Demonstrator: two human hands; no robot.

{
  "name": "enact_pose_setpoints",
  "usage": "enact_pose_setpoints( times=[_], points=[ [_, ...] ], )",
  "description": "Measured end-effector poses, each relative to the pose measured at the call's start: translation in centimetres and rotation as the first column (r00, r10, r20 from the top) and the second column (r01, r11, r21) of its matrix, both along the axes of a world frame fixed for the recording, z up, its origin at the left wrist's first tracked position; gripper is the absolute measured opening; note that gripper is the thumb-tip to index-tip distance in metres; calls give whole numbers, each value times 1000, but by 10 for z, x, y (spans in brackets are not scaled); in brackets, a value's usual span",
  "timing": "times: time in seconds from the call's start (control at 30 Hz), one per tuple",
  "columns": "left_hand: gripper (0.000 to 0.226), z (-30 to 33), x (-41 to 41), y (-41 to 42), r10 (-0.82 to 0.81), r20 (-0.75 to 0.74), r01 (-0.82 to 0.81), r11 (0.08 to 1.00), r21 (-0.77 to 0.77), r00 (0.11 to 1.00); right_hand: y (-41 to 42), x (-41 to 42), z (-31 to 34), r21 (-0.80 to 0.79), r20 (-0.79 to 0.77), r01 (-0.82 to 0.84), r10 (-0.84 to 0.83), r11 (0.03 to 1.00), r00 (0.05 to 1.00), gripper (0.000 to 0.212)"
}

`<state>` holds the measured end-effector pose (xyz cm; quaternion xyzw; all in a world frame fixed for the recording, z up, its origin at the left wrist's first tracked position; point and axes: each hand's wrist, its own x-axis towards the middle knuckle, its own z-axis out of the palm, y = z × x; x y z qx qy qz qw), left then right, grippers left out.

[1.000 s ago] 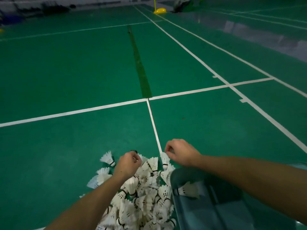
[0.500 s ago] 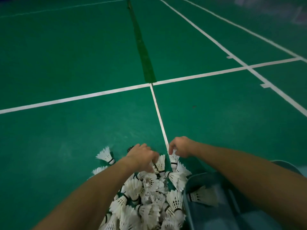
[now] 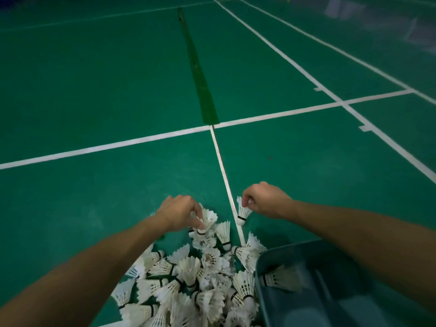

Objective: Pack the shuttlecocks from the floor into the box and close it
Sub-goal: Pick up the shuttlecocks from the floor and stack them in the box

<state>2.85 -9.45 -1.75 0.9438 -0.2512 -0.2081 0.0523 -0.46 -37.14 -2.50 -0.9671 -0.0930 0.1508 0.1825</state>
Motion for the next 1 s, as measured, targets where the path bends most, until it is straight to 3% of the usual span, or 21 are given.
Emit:
enact_pose_setpoints(
  times=[0.2, 0.47, 0.7, 1.0],
  points=[
    [26, 82, -44, -4, 76, 59, -64, 982, -175, 995, -4, -54, 88, 63, 121, -8, 0, 998, 993, 11],
    [20, 137, -134, -47, 118, -10, -112, 909, -401, 993, -33, -136, 134, 171, 88, 124, -140, 978, 986, 18],
    [21, 135, -207, -110, 94, -31, -98, 912, -398, 995, -70, -203, 95, 203, -19, 372, -376, 906, 926, 19],
    [15, 74, -257, -170, 179, -232, -262, 876, -405, 956, -112, -241, 23, 147, -106, 621, -612, 770, 784, 19]
  ],
)
